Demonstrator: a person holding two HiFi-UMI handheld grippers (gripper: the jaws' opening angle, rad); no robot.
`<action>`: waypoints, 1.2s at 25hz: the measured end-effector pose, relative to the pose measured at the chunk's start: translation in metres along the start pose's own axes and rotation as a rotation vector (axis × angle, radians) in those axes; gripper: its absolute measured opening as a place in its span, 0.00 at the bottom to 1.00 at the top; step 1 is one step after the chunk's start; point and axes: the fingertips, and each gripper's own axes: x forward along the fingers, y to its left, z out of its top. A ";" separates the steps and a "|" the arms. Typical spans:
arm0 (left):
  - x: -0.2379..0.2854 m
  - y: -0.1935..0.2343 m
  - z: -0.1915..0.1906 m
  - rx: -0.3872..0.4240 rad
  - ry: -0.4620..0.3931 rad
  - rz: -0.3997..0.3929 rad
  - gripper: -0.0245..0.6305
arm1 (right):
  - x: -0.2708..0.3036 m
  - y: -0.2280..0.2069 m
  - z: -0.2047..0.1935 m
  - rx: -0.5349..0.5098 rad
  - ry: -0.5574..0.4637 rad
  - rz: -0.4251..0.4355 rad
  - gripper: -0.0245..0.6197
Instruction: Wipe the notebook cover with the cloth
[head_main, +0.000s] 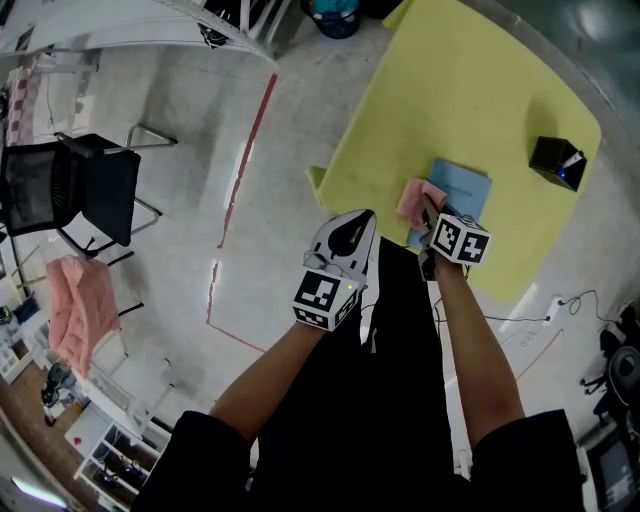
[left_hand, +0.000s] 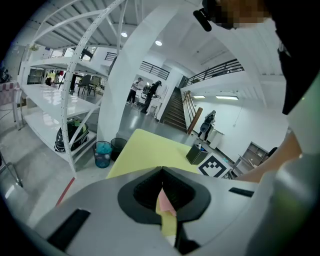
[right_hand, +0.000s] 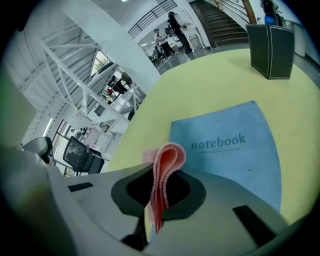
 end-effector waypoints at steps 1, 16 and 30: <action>0.000 -0.003 0.000 -0.002 -0.001 0.000 0.05 | -0.001 0.000 0.000 -0.003 0.001 0.001 0.09; 0.013 -0.033 -0.001 -0.001 -0.002 -0.016 0.04 | -0.015 -0.022 -0.001 -0.044 0.015 -0.006 0.09; 0.038 -0.049 -0.001 0.028 0.032 -0.048 0.05 | -0.030 -0.043 -0.005 -0.008 0.024 -0.009 0.09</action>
